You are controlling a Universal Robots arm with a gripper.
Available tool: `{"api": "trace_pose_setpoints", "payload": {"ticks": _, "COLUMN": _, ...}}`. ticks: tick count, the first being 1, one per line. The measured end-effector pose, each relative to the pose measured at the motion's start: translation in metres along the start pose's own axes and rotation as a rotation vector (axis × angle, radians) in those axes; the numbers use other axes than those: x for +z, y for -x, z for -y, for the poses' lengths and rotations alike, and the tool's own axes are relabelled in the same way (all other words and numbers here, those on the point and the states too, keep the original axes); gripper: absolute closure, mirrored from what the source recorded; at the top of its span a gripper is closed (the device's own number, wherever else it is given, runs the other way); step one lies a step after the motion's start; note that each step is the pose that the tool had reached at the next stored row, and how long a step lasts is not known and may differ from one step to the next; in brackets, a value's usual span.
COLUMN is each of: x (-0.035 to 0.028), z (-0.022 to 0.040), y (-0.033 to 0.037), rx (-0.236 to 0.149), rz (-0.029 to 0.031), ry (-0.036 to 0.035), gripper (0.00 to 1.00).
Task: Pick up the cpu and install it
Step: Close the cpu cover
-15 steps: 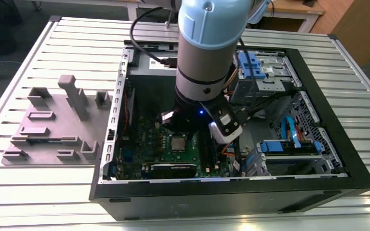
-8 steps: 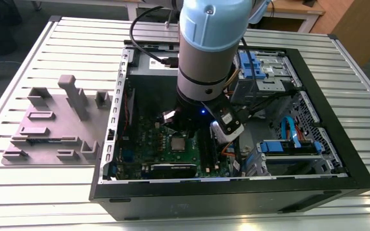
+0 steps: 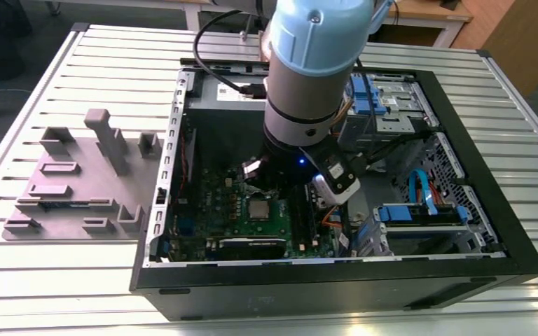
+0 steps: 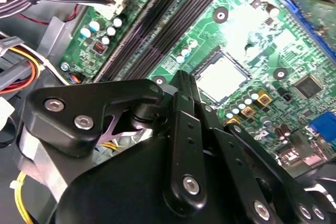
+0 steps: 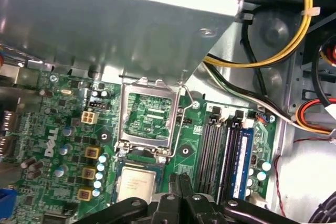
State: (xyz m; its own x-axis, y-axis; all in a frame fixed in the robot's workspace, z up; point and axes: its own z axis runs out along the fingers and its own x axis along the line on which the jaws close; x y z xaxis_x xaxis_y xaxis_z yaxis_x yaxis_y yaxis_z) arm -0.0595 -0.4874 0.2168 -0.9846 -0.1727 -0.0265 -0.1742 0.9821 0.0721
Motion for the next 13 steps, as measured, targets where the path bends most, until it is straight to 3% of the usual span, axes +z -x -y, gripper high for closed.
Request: {"api": "trace_pose_setpoints", "payload": {"ticks": 13, "x": 0.0048, "z": -0.0186, "y": 0.0094, "rx": -0.009, "rz": -0.0004, "ry": 0.0017, "gripper": 0.89}}
